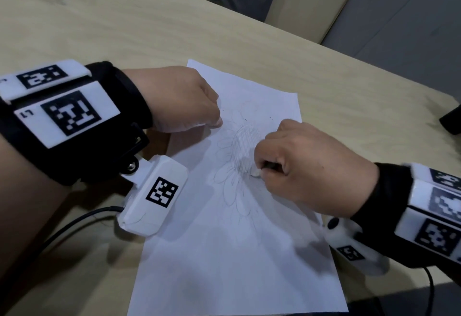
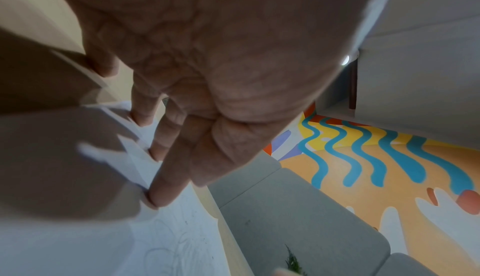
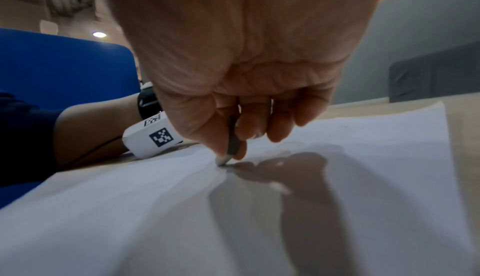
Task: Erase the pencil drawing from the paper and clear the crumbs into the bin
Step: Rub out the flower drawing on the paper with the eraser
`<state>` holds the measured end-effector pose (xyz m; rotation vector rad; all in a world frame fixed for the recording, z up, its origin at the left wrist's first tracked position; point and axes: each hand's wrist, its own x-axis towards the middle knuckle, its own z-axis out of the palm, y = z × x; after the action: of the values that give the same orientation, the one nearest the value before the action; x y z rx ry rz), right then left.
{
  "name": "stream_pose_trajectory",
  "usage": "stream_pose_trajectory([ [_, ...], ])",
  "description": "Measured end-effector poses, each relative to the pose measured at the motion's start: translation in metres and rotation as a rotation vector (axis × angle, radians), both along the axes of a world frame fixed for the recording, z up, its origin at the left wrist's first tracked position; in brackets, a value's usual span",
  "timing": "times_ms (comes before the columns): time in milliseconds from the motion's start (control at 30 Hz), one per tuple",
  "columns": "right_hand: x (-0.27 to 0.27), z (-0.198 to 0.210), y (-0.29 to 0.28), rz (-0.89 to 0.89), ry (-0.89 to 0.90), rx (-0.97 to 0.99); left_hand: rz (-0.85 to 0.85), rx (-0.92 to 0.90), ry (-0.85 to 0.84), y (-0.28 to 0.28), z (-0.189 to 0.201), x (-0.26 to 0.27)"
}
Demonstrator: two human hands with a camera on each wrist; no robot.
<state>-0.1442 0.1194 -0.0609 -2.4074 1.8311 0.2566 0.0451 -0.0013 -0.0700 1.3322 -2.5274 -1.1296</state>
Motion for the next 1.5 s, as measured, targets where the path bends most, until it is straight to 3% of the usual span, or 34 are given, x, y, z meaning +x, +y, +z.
stream_pose_trajectory([
  [133, -0.001, 0.004, 0.014, 0.049, -0.061, 0.112, 0.003, 0.012, 0.004, -0.001, -0.001, 0.001],
  [300, -0.006, 0.003, 0.002, -0.018, 0.001, 0.011, 0.013, 0.005, -0.001, -0.001, -0.001, -0.001],
  [467, -0.004, 0.005, 0.014, 0.002, -0.054, 0.125, 0.013, 0.001, 0.006, 0.001, 0.001, -0.001],
  [600, -0.005, 0.003, 0.006, 0.0, -0.002, 0.002, 0.009, -0.007, 0.001, 0.001, 0.0, -0.001],
  [833, 0.006, 0.009, 0.017, 0.086, -0.117, 0.033, 0.011, -0.008, 0.006, -0.001, -0.002, -0.001],
  [1233, 0.008, 0.0, 0.0, 0.082, -0.012, -0.026, 0.024, 0.021, 0.003, 0.001, 0.0, 0.0],
  [1400, 0.014, -0.004, 0.005, 0.103, -0.073, 0.042, 0.019, 0.024, 0.008, 0.002, 0.001, 0.0],
  [1500, 0.01, -0.004, 0.0, 0.057, -0.052, -0.014, 0.026, 0.01, 0.001, 0.002, 0.001, 0.0],
])
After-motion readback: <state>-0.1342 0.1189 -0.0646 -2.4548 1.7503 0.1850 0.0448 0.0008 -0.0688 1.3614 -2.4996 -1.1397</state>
